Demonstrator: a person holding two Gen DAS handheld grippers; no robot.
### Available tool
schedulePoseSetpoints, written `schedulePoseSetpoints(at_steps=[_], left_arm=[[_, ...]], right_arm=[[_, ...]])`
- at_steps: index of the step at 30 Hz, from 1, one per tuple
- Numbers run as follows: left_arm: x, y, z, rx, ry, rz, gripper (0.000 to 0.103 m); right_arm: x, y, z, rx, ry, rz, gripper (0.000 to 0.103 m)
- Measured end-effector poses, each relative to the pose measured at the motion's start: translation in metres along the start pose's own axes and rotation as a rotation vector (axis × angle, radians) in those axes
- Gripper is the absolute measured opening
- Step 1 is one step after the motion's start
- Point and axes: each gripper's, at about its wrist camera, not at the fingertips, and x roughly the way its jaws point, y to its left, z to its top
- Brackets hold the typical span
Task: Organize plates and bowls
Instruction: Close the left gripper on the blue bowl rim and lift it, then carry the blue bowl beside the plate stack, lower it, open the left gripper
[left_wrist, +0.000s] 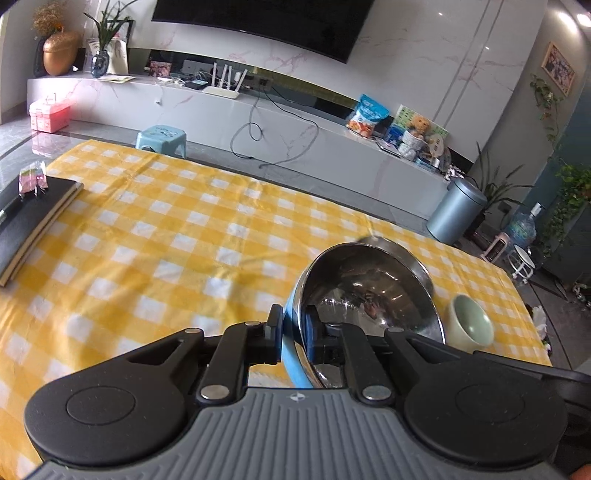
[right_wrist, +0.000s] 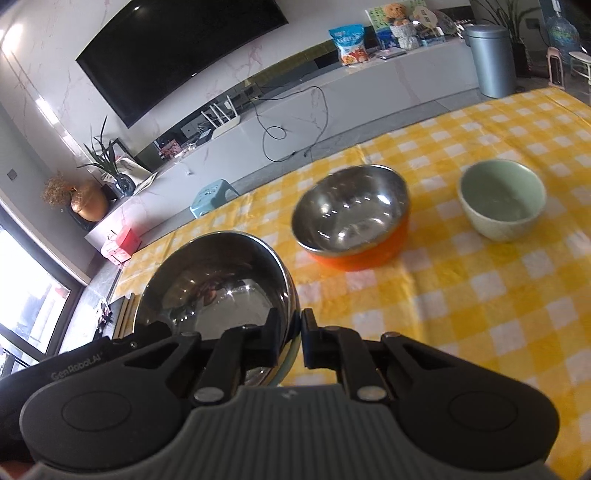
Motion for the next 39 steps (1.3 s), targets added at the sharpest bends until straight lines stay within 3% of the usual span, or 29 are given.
schedulePoseSetpoints(at_steps=[15, 39], left_arm=[[0.001, -0.044, -0.059, 0.047, 0.114, -0.069, 0.014], [0.025, -0.047, -0.086, -0.02, 0.25, -0.092, 0.015]], right_arm=[[-0.05, -0.066, -0.028, 0.053, -0.012, -0.096, 0.007], [-0.041, -0.091, -0.039, 0.069, 0.058, -0.2, 0.007]])
